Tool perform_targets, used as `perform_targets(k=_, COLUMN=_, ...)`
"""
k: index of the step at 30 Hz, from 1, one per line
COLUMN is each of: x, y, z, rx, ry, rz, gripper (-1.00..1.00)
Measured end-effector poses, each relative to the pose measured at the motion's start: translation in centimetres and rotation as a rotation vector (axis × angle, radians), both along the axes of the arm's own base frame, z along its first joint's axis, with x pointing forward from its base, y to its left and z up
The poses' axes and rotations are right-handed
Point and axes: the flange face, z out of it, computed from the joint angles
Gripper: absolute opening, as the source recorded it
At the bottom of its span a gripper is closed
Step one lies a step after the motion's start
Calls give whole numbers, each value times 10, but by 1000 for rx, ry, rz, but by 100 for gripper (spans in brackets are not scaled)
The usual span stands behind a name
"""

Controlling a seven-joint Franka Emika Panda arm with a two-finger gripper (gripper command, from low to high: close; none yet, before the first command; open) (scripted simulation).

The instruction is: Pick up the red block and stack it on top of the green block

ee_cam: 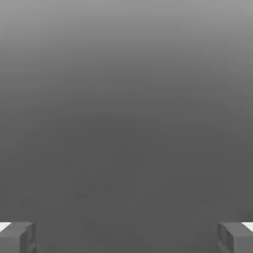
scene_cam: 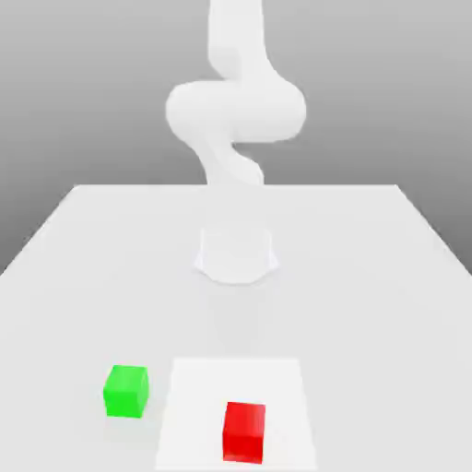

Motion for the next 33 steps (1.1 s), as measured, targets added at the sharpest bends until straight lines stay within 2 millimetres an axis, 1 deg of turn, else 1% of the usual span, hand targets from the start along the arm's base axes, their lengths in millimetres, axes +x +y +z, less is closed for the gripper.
perform_targets(k=3, x=37, y=2, z=-53, rx=1, ry=93, rz=-14, gripper=0)
perform_targets(k=6, x=66, y=2, z=-107, rx=2, ry=182, rz=-26, gripper=0)
perform_targets(k=10, x=93, y=3, z=-183, rx=6, ry=300, rz=-41, gripper=0)
perform_targets(k=13, x=105, y=4, z=-242, rx=11, ry=388, rz=-52, gripper=0)
perform_targets(k=15, x=109, y=4, z=-281, rx=15, ry=447, rz=-58, gripper=0)
perform_targets(k=18, x=109, y=5, z=-340, rx=22, ry=535, rz=-68, gripper=0)
perform_targets(k=20, x=105, y=6, z=-379, rx=28, ry=594, rz=-74, gripper=0)
perform_targets(k=23, x=93, y=8, z=-435, rx=37, ry=682, rz=-83, gripper=0)
perform_targets(k=25, x=88, y=9, z=-467, rx=41, ry=714, rz=-87, gripper=0)
perform_targets(k=29, x=86, y=9, z=-519, rx=43, ry=724, rz=-88, gripper=0)
perform_targets(k=30, x=85, y=9, z=-525, rx=43, ry=724, rz=-88, gripper=-100)
perform_targets(k=33, x=85, y=9, z=-525, rx=43, ry=724, rz=-88, gripper=-100)
